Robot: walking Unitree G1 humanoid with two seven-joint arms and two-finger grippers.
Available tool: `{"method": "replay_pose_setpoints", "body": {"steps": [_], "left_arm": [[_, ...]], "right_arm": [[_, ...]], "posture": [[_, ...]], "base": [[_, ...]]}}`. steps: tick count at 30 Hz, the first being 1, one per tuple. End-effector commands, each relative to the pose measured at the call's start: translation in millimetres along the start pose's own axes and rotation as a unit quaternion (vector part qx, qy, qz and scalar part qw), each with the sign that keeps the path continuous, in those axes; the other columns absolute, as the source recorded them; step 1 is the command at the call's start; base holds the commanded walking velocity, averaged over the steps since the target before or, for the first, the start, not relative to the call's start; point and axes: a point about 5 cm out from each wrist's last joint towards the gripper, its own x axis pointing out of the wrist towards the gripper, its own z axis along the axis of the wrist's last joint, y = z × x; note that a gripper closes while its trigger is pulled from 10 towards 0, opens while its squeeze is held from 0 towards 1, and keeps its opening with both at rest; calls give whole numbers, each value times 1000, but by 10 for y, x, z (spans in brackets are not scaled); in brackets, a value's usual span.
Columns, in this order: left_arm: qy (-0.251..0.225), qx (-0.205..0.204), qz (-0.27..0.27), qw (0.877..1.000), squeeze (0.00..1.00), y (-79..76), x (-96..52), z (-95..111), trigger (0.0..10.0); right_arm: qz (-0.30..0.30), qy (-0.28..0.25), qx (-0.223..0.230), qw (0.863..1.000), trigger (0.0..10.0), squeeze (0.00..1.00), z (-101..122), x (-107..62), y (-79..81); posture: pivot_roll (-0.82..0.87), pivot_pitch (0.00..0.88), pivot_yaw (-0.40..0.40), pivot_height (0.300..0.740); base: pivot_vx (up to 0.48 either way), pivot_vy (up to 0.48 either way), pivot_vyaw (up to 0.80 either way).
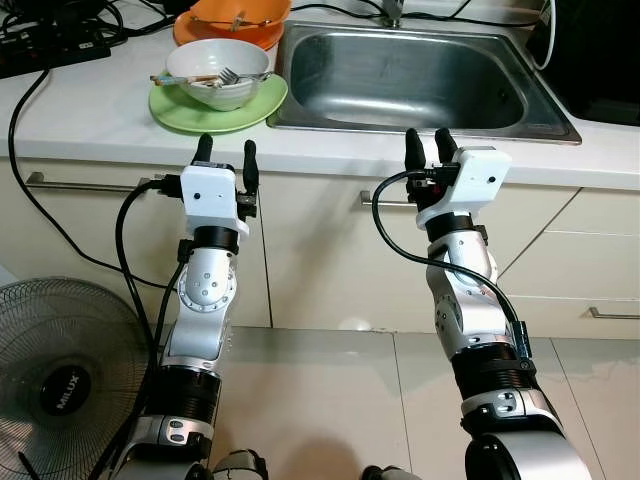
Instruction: Kitchen organization
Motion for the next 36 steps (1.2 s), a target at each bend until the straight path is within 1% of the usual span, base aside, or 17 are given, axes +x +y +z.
{"method": "replay_pose_setpoints", "body": {"steps": [1,2,3,7,10,11,12,13,16,19,25,36], "left_arm": [[-1,12,-12,1000,0,-40,13,12,10000],[-1,12,-12,1000,0,-40,13,12,10000],[-1,25,-17,1000,0,-36,17,13,10000],[8,35,-16,999,0,-28,13,-23,10000],[16,32,-10,999,0,-28,8,-48,10000],[25,19,-8,999,0,-37,3,-72,10000],[25,19,-8,999,0,-37,3,-72,10000],[27,10,-9,1000,0,-44,1,-79,10000],[26,6,-12,1000,0,-58,-3,-74,10000],[13,7,-20,1000,0,-90,-1,-26,10000],[5,13,-23,1000,0,-71,15,1,10000],[4,14,-21,1000,0,-55,24,13,10000]], "right_arm": [[-4,-9,-4,1000,10000,463,78,56,8],[-4,-9,-4,1000,10000,463,78,56,8],[-15,5,-12,1000,10000,0,44,60,-23],[-12,12,-16,1000,10000,0,16,52,-30],[-9,10,-12,1000,10000,0,20,48,-21],[-5,9,-8,1000,10000,0,20,47,-6],[-5,9,-8,1000,10000,0,20,47,-6],[-3,10,-5,1000,10000,0,19,47,2],[-1,10,-4,1000,10000,0,17,47,13],[13,12,-2,1000,10000,0,12,48,60],[16,7,1,1000,10000,0,37,53,54],[14,9,3,1000,10000,0,21,34,31]], "posture": [[129,66,-44,740],[129,66,-44,740],[128,66,-43,740],[129,64,-42,740],[128,62,-42,740],[128,59,-41,740],[128,59,-41,740],[128,59,-41,740],[129,56,-40,740],[131,52,-42,740],[129,63,-44,740],[134,76,-46,740]], "base": [[0,0,0],[0,0,0],[0,0,0],[0,0,0],[0,0,0],[0,0,0],[0,0,0],[0,0,0],[0,0,0],[0,0,0],[0,0,0],[294,0,0]]}}
